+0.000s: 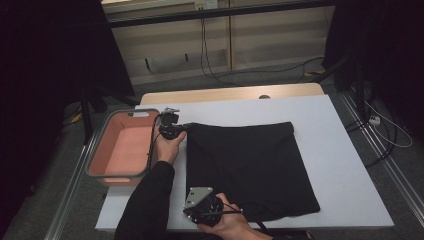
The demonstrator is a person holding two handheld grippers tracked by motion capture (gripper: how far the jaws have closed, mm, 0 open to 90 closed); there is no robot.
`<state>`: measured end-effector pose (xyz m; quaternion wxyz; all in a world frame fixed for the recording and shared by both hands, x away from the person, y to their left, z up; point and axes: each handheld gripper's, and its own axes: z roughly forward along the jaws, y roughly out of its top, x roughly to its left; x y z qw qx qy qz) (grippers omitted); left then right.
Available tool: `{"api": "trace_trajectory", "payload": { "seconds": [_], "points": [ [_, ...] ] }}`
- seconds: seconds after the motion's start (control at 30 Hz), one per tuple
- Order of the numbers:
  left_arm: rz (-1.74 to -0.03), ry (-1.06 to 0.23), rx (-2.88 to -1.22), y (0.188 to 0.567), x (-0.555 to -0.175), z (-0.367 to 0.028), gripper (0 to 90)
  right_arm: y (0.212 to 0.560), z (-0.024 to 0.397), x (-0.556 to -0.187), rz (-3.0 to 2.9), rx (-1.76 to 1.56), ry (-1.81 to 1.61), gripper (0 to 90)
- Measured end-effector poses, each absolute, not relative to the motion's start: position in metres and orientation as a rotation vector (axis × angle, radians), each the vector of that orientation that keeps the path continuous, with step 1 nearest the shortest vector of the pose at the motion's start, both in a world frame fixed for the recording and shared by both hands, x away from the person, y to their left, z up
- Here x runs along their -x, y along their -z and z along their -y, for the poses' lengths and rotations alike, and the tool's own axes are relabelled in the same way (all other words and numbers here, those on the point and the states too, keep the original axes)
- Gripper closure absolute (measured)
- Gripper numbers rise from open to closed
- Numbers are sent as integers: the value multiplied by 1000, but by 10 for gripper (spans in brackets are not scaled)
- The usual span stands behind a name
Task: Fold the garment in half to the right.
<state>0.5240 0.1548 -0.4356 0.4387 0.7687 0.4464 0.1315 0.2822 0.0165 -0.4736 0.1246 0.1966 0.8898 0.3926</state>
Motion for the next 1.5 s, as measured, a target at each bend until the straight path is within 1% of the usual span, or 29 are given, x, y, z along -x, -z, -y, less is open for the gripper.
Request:
{"api": "trace_trajectory", "payload": {
  "seconds": [0.07,0.17,0.5,0.9,1.5],
  "points": [
    [-1113,-324,-1906,436,-524,-155,872,473,-16,-284,-2587,-600,-1143,851],
    [-1107,-326,-1904,435,-524,-154,872,472,-13,-286,-2596,-647,-1161,866],
    [-1096,-301,-1870,429,-523,-157,873,461,-1,-287,-2598,-656,-1295,870],
    [-1026,-339,-1862,413,-520,-157,873,438,12,-289,-2539,-611,-1437,872],
    [-993,-394,-1806,395,-517,-162,874,406,22,-289,-2450,-557,-1549,874]
  ]
}}
